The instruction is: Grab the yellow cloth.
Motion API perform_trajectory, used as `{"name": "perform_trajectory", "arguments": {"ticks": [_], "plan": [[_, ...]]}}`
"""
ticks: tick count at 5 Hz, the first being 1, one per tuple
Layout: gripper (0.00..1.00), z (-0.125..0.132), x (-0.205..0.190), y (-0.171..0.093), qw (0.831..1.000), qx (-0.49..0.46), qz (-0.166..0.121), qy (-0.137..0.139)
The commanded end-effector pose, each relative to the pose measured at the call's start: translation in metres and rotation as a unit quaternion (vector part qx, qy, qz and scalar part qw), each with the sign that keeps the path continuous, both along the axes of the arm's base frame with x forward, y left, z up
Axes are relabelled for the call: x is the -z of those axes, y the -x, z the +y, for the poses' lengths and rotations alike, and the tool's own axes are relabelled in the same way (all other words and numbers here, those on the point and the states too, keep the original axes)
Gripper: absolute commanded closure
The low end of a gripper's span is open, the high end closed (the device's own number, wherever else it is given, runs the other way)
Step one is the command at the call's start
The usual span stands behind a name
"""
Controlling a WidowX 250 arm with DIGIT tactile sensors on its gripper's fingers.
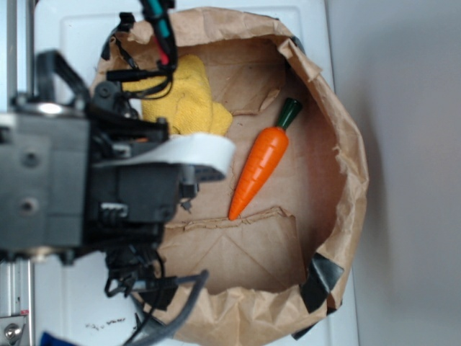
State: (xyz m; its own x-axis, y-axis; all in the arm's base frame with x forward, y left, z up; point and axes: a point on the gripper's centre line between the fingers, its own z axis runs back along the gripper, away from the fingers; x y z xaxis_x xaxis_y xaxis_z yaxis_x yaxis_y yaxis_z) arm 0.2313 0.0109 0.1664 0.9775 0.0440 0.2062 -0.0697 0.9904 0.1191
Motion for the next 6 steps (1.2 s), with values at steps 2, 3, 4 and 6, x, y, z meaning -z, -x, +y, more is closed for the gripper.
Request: {"name": "perform_trajectory", "arguments": {"ticks": [2,3,4,6], "plan": [[0.0,0.01,-0.014,-0.02,0.999,-0.016,-0.028,0.017],[0.0,0.023,0.001,-0.04,0.999,-0.041,-0.032,0.003],[0.0,0.033,0.005,-0.04,0.996,-0.06,-0.067,-0.016],[0.0,0.042,0.02,-0.043,0.997,-0.029,-0.068,-0.034]]}}
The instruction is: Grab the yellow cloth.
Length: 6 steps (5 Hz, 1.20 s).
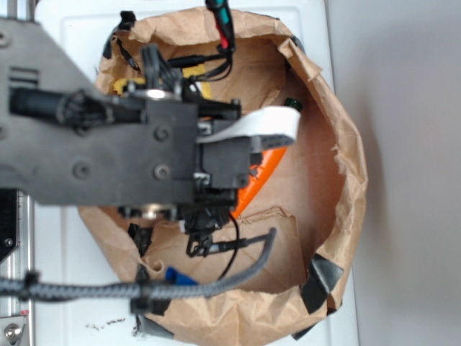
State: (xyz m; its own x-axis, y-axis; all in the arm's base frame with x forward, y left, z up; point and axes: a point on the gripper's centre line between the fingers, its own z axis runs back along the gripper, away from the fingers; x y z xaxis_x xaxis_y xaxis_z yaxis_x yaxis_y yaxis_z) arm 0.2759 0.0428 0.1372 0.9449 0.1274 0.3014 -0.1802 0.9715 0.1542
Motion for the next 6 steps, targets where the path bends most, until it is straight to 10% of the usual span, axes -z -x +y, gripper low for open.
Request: {"name": "perform_trajectory", "arguments": {"ticks": [1,4,6], "plan": [[0.0,0.028,-0.008,-0.019,0.997,0.068,-0.039,-0.02],[0.0,0.062,-0.004,-0.025,0.993,0.097,0.061,-0.037],[0.0,0.062,-0.004,-0.025,0.993,0.097,0.061,-0.037]]}}
